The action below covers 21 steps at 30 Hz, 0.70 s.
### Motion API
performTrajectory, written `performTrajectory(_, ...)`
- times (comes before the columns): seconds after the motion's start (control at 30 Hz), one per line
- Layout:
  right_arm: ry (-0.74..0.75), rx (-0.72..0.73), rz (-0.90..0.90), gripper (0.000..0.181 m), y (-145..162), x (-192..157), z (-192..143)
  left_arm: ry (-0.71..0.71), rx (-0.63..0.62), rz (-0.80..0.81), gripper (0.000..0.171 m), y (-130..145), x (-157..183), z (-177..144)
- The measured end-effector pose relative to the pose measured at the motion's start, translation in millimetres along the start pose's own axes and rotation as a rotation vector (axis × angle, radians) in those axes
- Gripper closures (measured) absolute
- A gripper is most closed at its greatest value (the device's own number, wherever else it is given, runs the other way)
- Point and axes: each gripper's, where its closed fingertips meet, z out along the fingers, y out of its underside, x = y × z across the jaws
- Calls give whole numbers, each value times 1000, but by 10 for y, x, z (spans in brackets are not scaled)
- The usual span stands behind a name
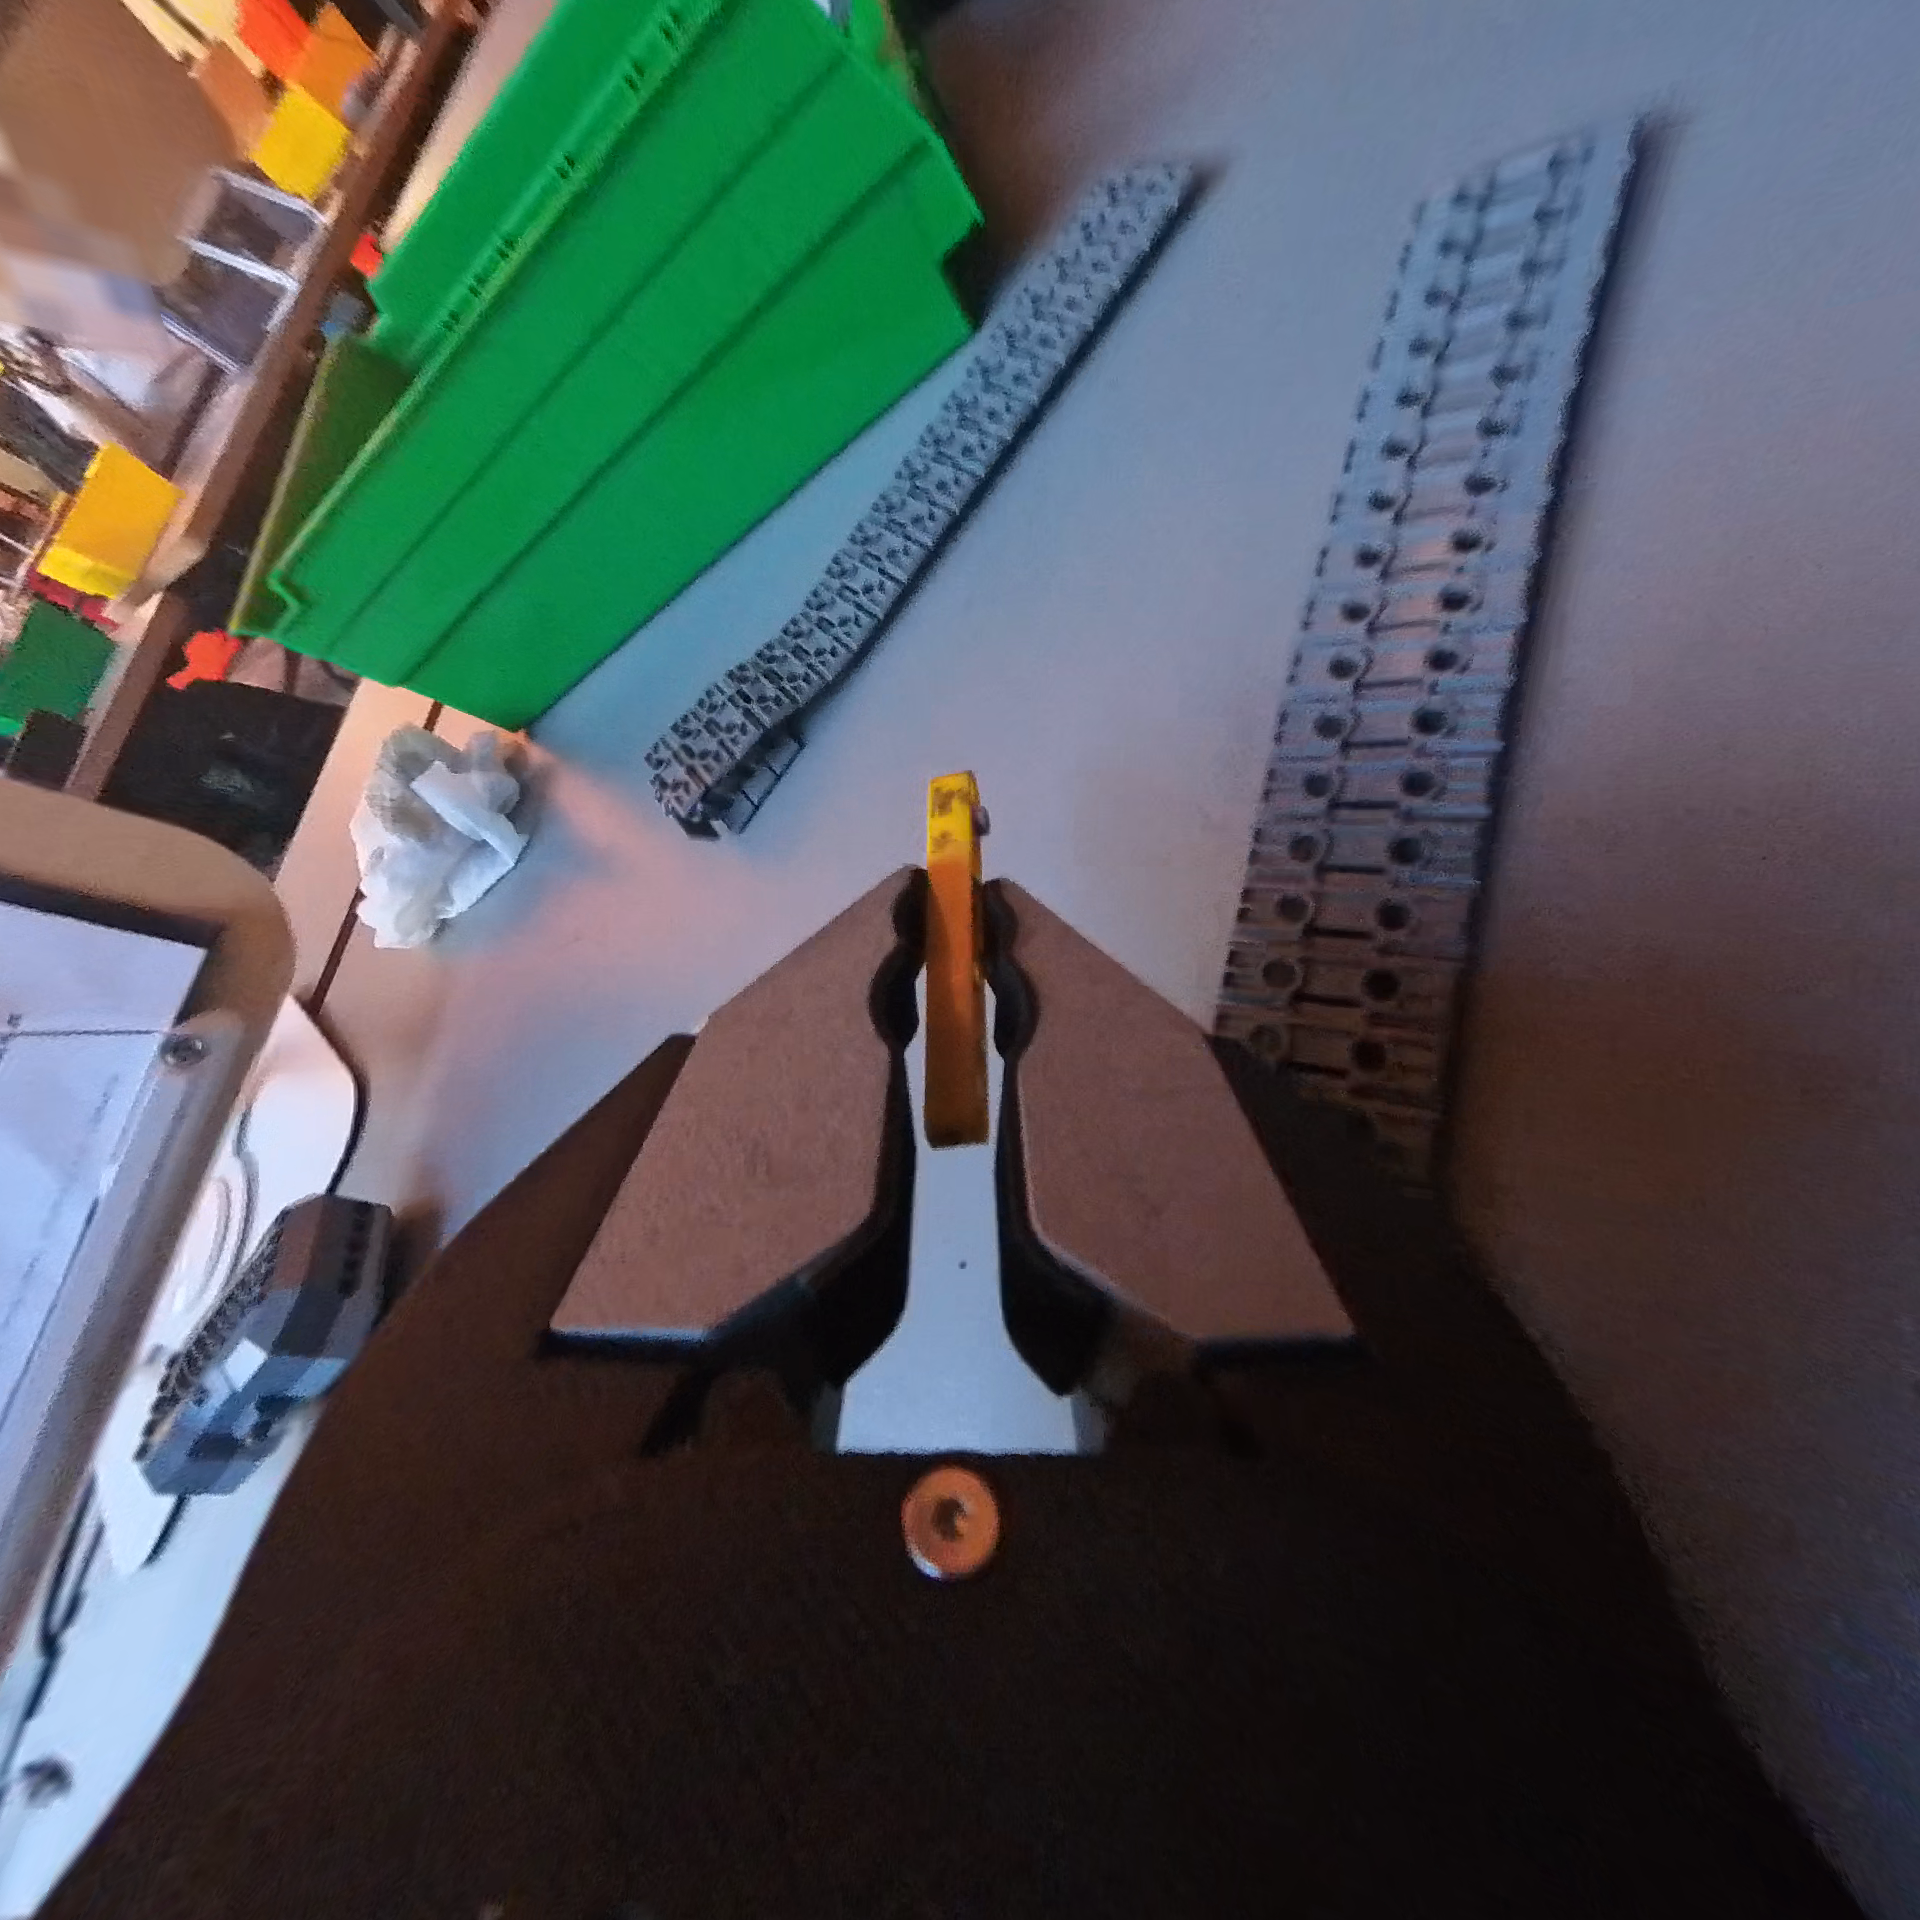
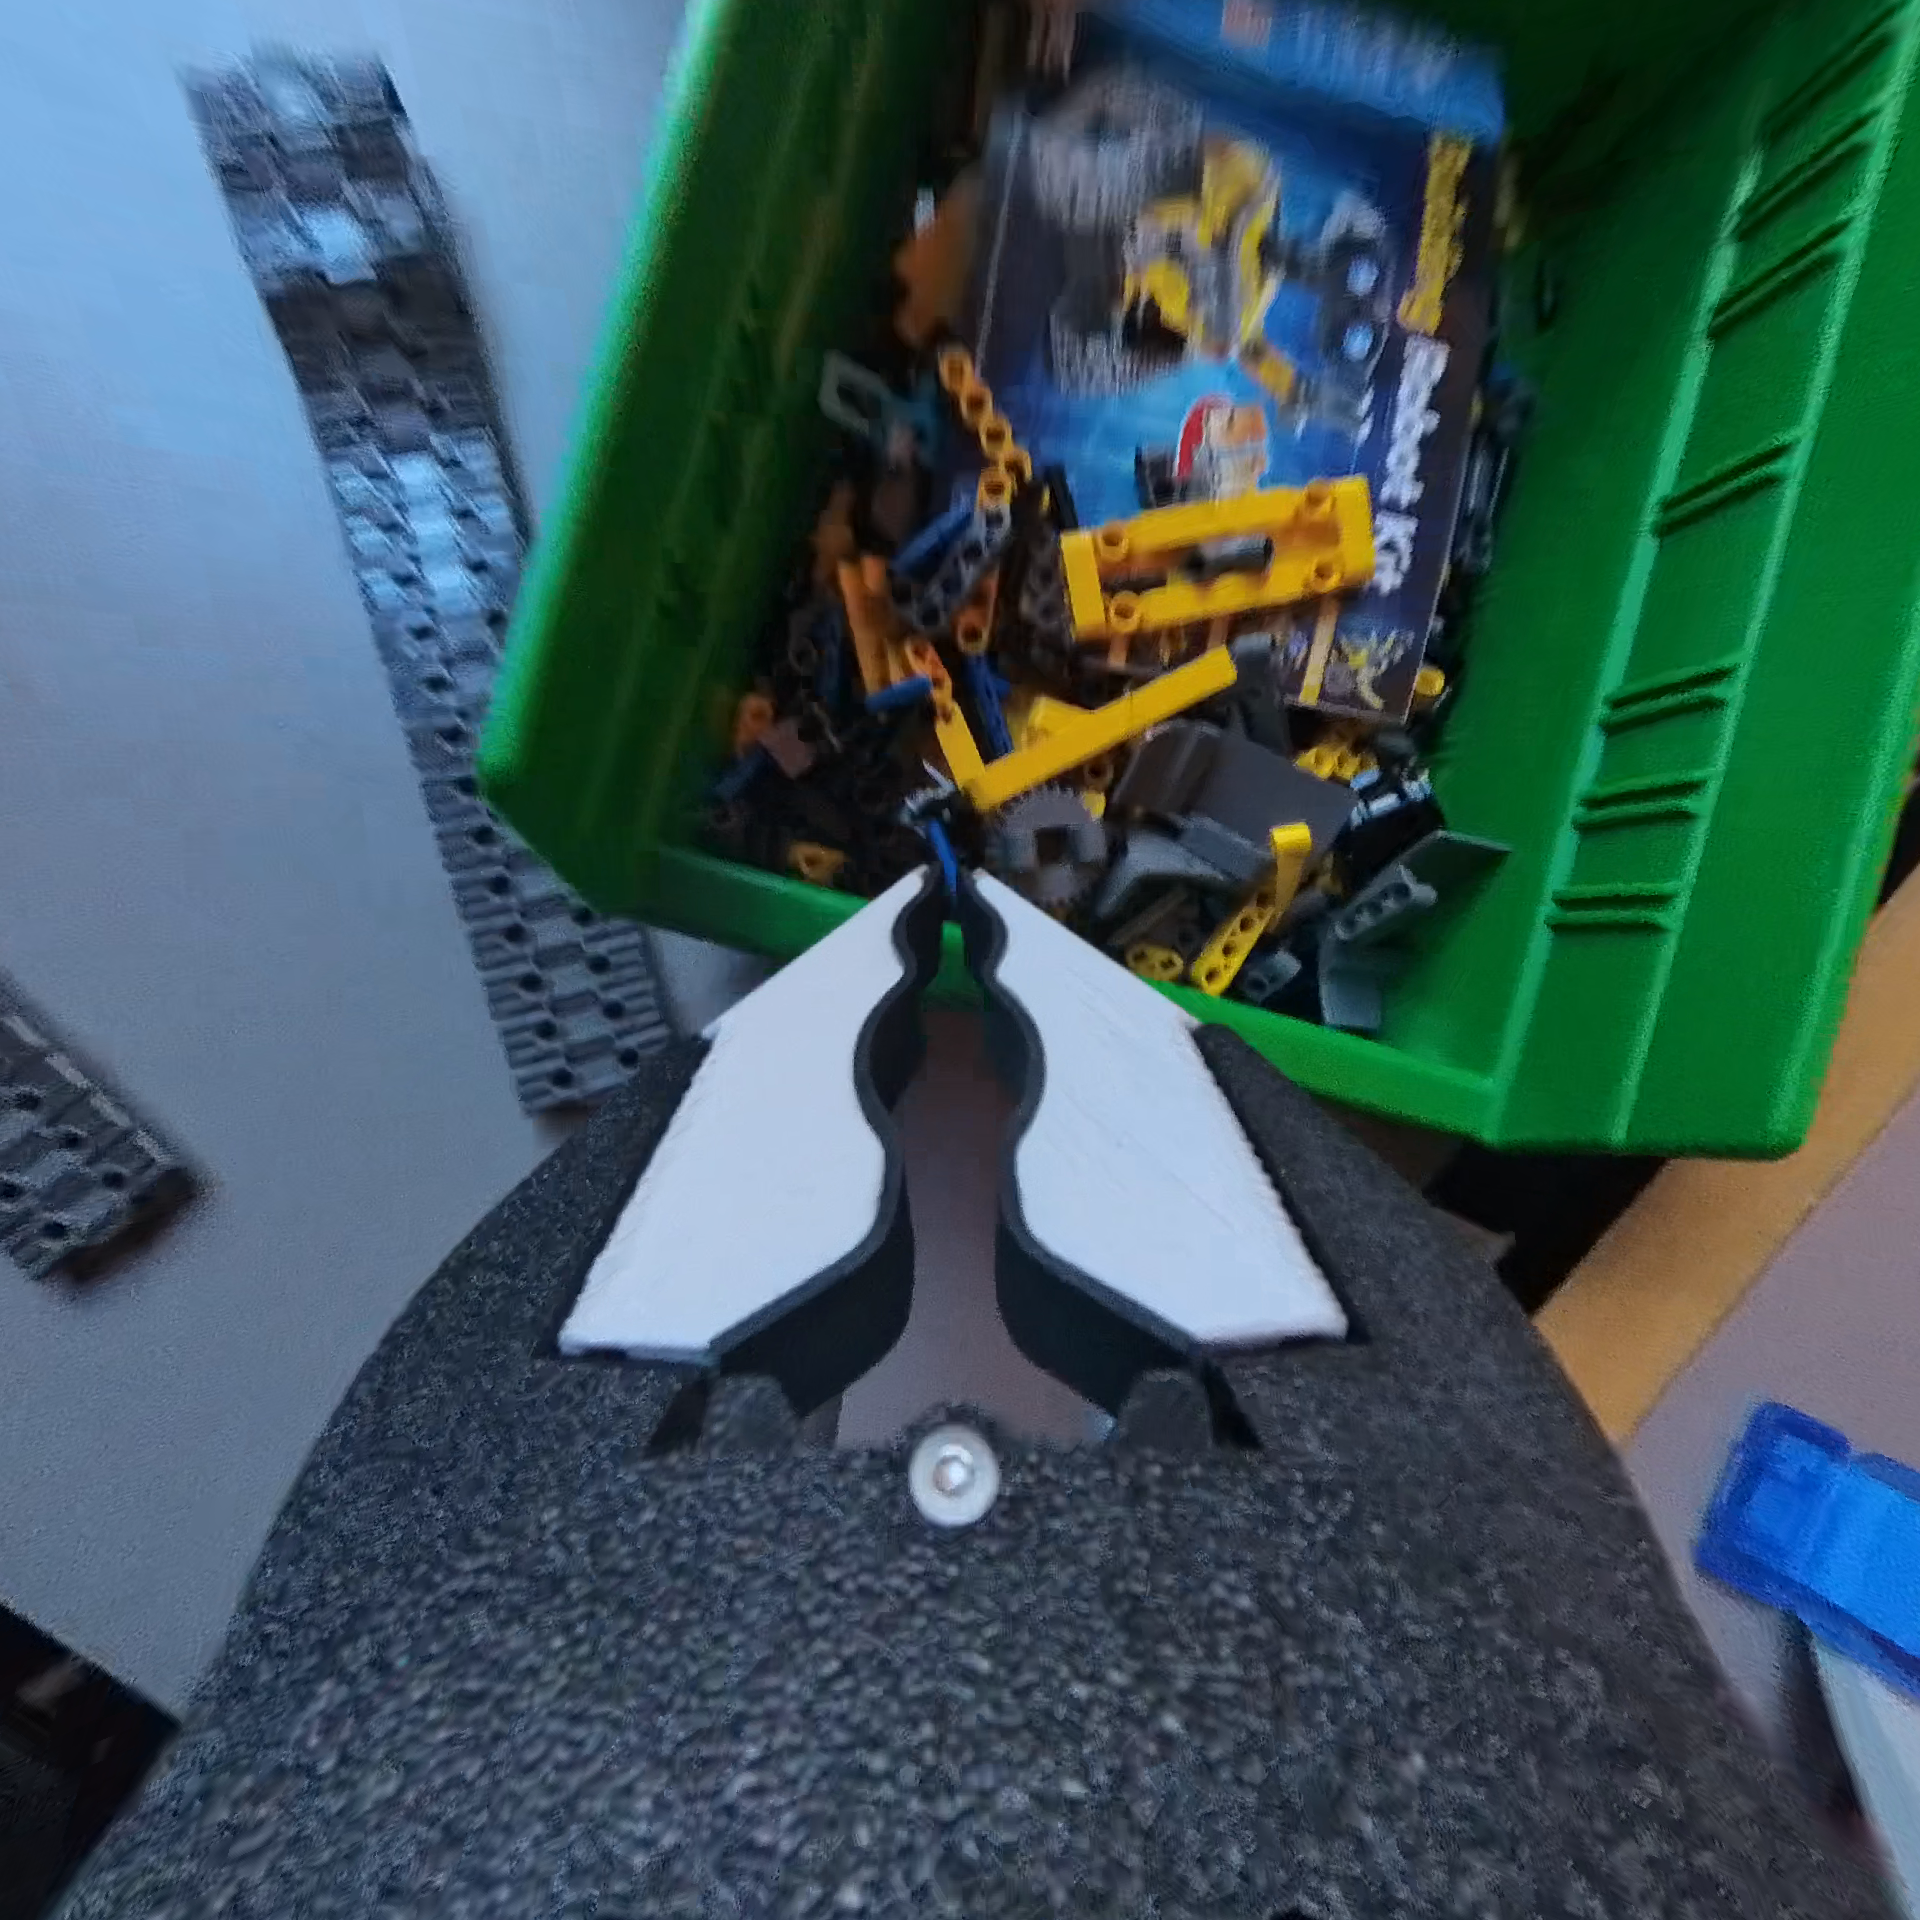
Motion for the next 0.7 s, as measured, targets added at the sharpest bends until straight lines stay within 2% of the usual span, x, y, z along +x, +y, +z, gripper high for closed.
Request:
performTrajectory(0.07,-30,-95,-41,181,62,-15,86,33,-37,42,164,39,27,94)
performTrajectory(0.2,-124,-250,-102,181,78,-61,206,41,-35,144,164,29,78,187)
performTrajectory(0.33,-152,-442,-145,181,166,91,288,18,-54,237,164,97,109,265)
performTrajectory(0.43,-202,-483,-192,181,182,61,336,-30,-82,296,164,138,56,287)
performTrajectory(0.5,-223,-491,-212,181,198,37,366,-24,-59,313,164,119,70,273)
performTrajectory(0.7,-244,-478,-202,178,97,134,241,-27,-42,291,163,115,50,270)
